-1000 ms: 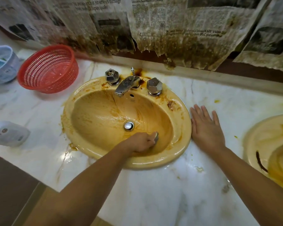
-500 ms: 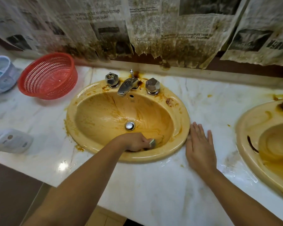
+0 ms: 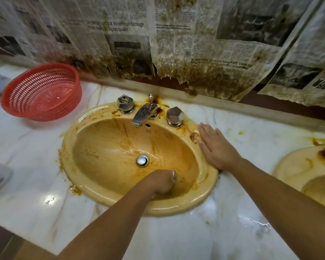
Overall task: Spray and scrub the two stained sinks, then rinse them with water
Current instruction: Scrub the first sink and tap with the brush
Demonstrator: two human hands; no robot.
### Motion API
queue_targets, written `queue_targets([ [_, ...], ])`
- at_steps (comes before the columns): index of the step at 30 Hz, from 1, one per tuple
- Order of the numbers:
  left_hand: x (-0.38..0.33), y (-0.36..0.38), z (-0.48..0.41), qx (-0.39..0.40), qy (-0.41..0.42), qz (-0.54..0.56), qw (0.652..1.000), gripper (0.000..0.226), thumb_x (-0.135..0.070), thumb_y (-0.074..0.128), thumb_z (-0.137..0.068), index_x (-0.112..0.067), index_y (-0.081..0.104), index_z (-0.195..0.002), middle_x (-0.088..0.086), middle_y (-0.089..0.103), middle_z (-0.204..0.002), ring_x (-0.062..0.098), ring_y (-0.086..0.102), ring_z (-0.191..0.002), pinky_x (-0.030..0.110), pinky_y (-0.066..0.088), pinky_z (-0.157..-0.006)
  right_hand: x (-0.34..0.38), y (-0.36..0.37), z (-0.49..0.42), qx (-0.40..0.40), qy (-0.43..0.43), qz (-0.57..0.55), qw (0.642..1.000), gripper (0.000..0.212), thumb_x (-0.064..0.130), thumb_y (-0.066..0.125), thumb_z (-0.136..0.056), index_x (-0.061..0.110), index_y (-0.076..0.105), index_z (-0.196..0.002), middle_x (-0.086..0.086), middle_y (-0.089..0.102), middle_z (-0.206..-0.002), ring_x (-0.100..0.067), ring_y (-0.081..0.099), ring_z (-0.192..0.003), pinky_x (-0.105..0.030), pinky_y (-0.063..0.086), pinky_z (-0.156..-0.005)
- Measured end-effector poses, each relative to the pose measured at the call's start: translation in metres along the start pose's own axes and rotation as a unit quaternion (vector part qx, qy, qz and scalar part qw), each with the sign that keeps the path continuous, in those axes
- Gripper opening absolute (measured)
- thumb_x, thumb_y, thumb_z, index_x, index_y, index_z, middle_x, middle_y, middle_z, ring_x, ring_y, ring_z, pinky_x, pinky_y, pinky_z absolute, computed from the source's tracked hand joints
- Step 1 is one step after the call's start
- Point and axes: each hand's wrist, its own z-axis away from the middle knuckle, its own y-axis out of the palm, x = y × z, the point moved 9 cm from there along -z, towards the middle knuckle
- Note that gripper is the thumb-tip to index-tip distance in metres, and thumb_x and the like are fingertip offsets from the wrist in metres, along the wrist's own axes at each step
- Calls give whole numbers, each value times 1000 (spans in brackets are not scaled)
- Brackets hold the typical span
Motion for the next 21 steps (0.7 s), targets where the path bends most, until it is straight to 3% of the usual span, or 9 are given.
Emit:
queue_targets([
  [3,-14,1,-10,-10,41,66,997,53,-36,34,-111,-14,29,-159,22,59,-131,36,55,-119,39,43,-95,-3,-6,-36,22,-36,-1,999,60,45,19,-111,25,3,-165,6,5,-172,-7,-5,-157,-31,-9,-127],
  [6,19,4,-22,-17,-23,47,998,60,-35,29,-112,-14,8,-164,24,54,-142,38,51,-127,38,40,-98,-8,-14,-71,28,-70,-12,997,56,42,17,-111,25,19,-164,4,13,-172,-7,0,-157,-31,-8,-127],
  [10,51,-6,-45,-81,-80,77,991,62,-34,25,-112,-12,-1,-164,21,59,-135,37,57,-118,41,44,-90,-7,-16,-114,38,-135,-20,990,51,37,23,-112,27,31,-161,5,18,-171,-6,4,-157,-30,-6,-127],
  [13,65,-28,-54,-173,-128,160,963,59,-31,27,-112,-9,5,-163,20,62,-132,34,60,-116,36,45,-86,-13,-17,-134,31,-162,-7,986,50,38,25,-112,33,29,-161,8,17,-171,-5,6,-157,-20,-8,-122],
  [15,74,-37,-54,-244,-190,286,907,54,-31,31,-112,-8,22,-160,19,62,-132,34,60,-119,31,43,-85,-17,-16,-139,27,-177,28,983,50,38,26,-112,36,24,-162,11,13,-170,-4,5,-157,-16,-8,-120],
  [17,78,-48,-56,-326,-229,435,807,49,-34,35,-111,-8,41,-153,16,67,-115,33,64,-106,31,47,-85,-19,-14,-142,26,-188,45,981,51,42,24,-112,38,21,-163,12,11,-170,-4,5,-156,-19,-5,-121],
  [19,70,-65,-54,-419,-191,543,702,54,-40,35,-110,-17,33,-159,12,61,-83,27,61,-78,41,54,-79,-20,-12,-144,26,-193,49,980,52,47,19,-111,39,21,-163,11,12,-171,-4,7,-156,-24,0,-124],
  [20,63,-71,-52,-453,-164,563,671,56,-42,35,-110,-24,26,-162,17,58,-79,26,59,-72,45,55,-77,-21,-11,-145,25,-195,50,979,54,49,17,-109,39,21,-162,12,13,-171,-4,8,-156,-26,3,-125],
  [21,56,-70,-50,-470,-151,554,670,57,-43,35,-110,-28,22,-163,24,59,-85,28,60,-72,47,56,-79,-22,-10,-146,22,-195,50,979,55,51,15,-108,39,21,-162,12,14,-170,-4,9,-156,-28,5,-126],
])
